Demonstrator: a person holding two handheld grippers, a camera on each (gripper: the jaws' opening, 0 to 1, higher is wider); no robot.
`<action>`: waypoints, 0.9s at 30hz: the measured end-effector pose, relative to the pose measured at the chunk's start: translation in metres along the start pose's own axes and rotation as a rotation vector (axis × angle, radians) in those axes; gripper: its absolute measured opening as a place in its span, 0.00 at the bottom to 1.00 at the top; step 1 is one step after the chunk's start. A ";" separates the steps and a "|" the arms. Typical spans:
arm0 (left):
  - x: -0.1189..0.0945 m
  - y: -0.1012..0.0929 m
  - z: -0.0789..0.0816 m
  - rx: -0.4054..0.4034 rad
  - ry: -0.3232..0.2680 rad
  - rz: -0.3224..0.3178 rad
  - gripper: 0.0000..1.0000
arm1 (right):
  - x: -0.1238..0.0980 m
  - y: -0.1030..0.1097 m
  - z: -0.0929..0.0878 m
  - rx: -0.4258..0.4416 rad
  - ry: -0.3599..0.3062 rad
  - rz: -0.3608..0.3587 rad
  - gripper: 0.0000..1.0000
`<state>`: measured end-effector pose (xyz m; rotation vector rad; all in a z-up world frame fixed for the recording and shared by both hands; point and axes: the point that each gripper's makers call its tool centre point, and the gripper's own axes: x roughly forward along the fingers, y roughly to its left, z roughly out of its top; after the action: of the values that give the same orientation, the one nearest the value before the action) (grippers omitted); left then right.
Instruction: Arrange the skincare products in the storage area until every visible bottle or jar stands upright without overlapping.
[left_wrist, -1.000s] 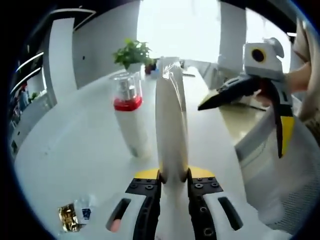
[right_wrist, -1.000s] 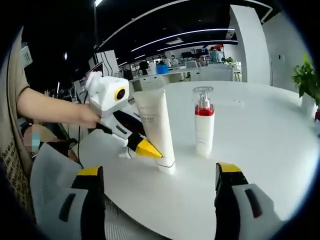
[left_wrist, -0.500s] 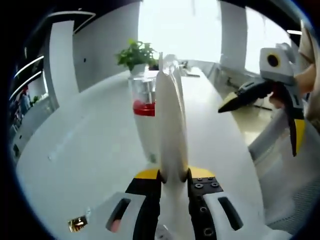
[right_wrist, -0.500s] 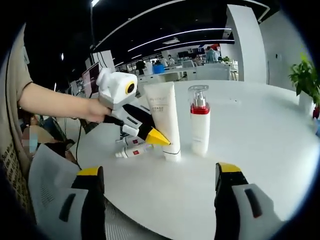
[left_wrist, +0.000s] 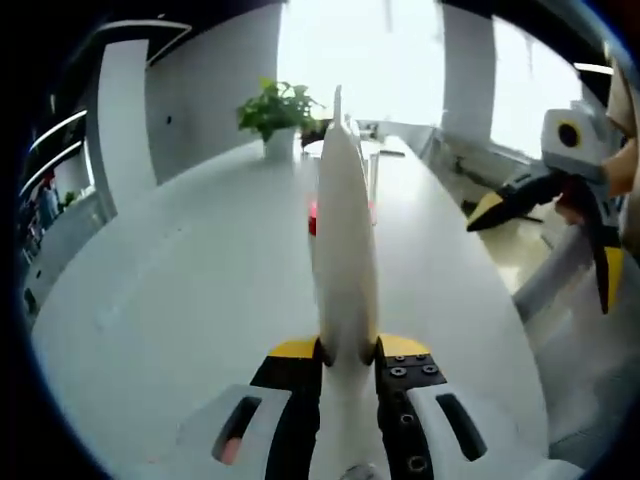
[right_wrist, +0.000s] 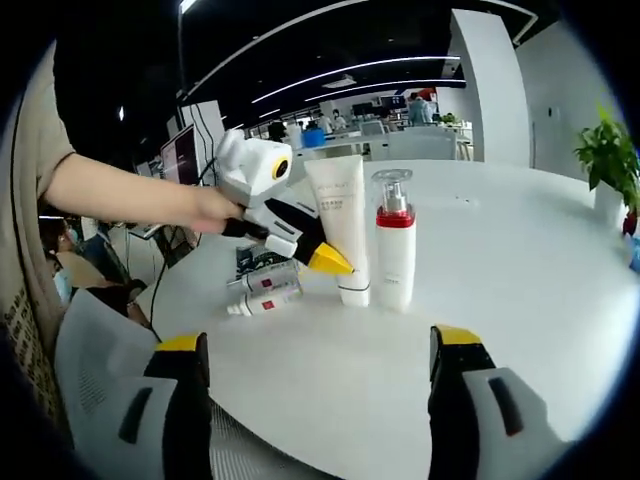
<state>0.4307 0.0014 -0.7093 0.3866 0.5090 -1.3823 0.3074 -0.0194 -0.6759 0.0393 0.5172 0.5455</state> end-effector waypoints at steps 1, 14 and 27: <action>0.000 0.001 0.000 -0.002 -0.001 0.000 0.17 | 0.000 -0.001 0.000 0.001 0.000 -0.002 0.91; 0.005 0.006 0.000 0.010 0.009 -0.009 0.17 | 0.000 -0.002 0.000 0.008 0.000 -0.007 0.91; 0.008 0.003 -0.012 -0.002 0.071 -0.014 0.29 | 0.000 -0.001 -0.001 0.011 0.005 -0.005 0.91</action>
<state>0.4336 0.0020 -0.7236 0.4320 0.5725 -1.3852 0.3077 -0.0207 -0.6773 0.0469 0.5247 0.5384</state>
